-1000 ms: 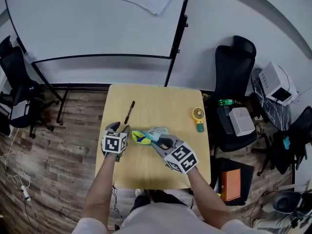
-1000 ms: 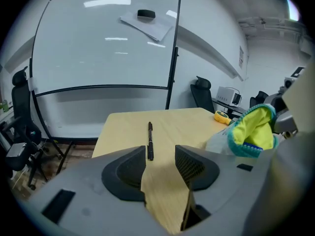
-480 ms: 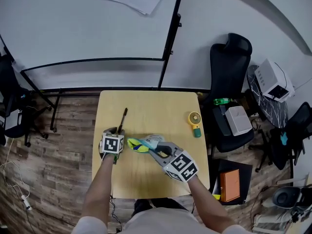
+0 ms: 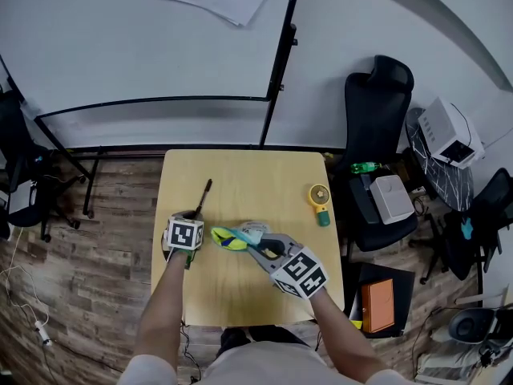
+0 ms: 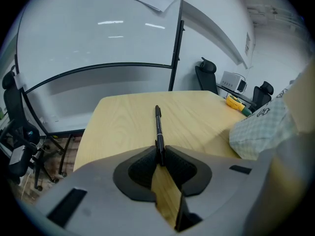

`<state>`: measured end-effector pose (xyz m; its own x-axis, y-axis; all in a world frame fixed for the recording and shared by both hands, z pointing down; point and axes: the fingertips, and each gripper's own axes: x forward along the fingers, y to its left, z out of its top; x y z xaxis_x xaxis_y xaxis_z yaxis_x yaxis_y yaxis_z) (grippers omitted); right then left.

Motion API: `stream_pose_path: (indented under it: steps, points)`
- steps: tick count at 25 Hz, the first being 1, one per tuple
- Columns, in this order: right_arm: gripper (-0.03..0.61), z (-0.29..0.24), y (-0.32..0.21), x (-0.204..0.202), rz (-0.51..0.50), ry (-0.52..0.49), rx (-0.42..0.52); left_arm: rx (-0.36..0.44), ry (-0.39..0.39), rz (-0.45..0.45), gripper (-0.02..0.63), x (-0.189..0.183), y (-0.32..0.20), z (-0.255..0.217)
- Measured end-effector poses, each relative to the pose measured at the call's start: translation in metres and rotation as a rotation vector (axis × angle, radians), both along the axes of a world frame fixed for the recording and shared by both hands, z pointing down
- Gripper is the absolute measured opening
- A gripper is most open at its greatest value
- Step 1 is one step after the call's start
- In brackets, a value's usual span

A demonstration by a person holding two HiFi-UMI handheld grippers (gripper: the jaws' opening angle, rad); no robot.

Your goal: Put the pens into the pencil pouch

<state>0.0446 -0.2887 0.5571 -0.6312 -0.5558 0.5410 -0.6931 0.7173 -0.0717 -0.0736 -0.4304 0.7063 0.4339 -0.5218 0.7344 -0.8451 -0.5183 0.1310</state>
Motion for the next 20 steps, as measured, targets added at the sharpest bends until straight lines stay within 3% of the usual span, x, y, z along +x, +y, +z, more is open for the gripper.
stream_pose_path:
  steps: [4, 9, 20]
  points:
    - [0.058, 0.0, 0.002, 0.004, 0.001, 0.003, 0.002, 0.006, -0.013, 0.003, 0.06, -0.005, 0.007, -0.008]
    - [0.058, 0.001, 0.008, 0.011, -0.002, 0.007, 0.007, 0.076, 0.014, 0.015, 0.06, -0.012, 0.03, -0.045]
    - [0.058, 0.007, 0.015, 0.011, 0.021, 0.039, 0.026, 0.161, 0.062, 0.081, 0.06, -0.025, 0.129, -0.114]
